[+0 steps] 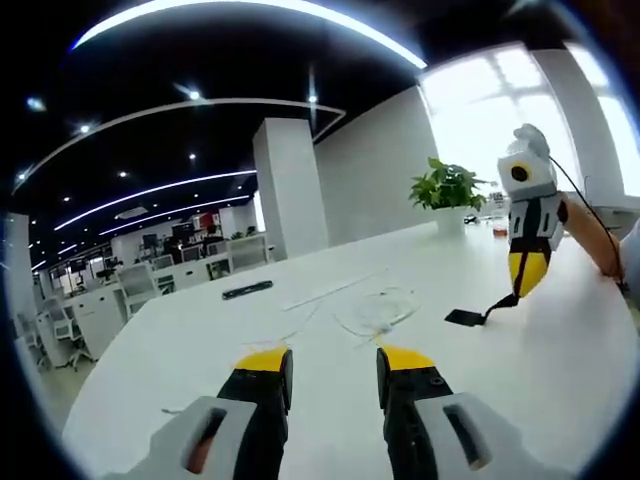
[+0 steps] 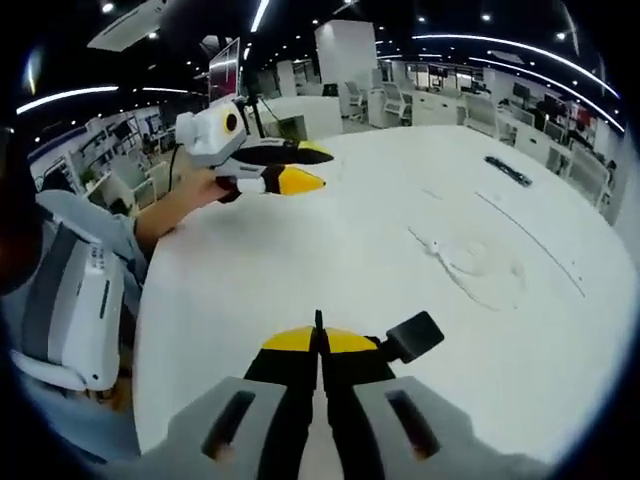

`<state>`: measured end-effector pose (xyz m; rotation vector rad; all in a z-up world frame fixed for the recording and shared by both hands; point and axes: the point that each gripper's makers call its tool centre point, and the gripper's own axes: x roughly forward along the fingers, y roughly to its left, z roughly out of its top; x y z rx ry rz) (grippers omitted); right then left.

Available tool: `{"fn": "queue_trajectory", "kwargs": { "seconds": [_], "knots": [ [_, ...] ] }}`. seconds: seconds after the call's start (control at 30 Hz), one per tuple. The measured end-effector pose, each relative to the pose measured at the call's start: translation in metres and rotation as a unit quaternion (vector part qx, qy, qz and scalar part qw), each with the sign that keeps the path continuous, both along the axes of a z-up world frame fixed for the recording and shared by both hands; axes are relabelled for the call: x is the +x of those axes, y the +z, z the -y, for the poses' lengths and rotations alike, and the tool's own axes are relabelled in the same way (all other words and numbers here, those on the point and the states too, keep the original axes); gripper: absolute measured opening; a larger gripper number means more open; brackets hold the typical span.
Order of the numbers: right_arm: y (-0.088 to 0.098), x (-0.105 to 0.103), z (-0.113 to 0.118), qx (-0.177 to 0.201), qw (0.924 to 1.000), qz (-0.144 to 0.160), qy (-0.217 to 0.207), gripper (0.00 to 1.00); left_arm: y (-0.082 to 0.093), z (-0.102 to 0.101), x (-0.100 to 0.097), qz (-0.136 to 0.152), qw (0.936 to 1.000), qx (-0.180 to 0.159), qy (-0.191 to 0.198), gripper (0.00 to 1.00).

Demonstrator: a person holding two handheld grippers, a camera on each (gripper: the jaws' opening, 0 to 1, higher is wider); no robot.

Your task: Peel open the Velcro strap on the desktop, arrange the wired earphones neatly onto it, and close the Velcro strap to secure them.

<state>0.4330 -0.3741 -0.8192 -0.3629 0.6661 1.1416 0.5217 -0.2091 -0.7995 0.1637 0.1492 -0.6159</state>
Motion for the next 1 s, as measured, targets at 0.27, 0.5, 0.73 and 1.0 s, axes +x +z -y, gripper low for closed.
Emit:
{"fn": "queue_trajectory", "kwargs": {
  "seconds": [0.27,0.5,0.73,1.0],
  "knots": [
    [-0.001,-0.002,0.004,-0.029,0.9992,0.018,0.019,0.04,0.0,0.0,0.0,0.0,1.0,0.001,-0.003,0.37],
    [0.001,-0.001,0.005,-0.031,0.9991,0.027,0.012,0.04,-0.001,-0.001,0.0,-0.002,1.0,0.005,-0.002,0.37],
    [0.006,-0.002,0.006,-0.038,0.9979,0.052,0.009,0.05,-0.002,-0.002,0.0,-0.003,1.0,0.007,0.0,0.37],
    [0.011,-0.006,0.002,-0.042,0.9967,0.068,0.015,0.07,-0.001,-0.002,0.0,-0.003,1.0,0.007,0.0,0.37]
  ]
}}
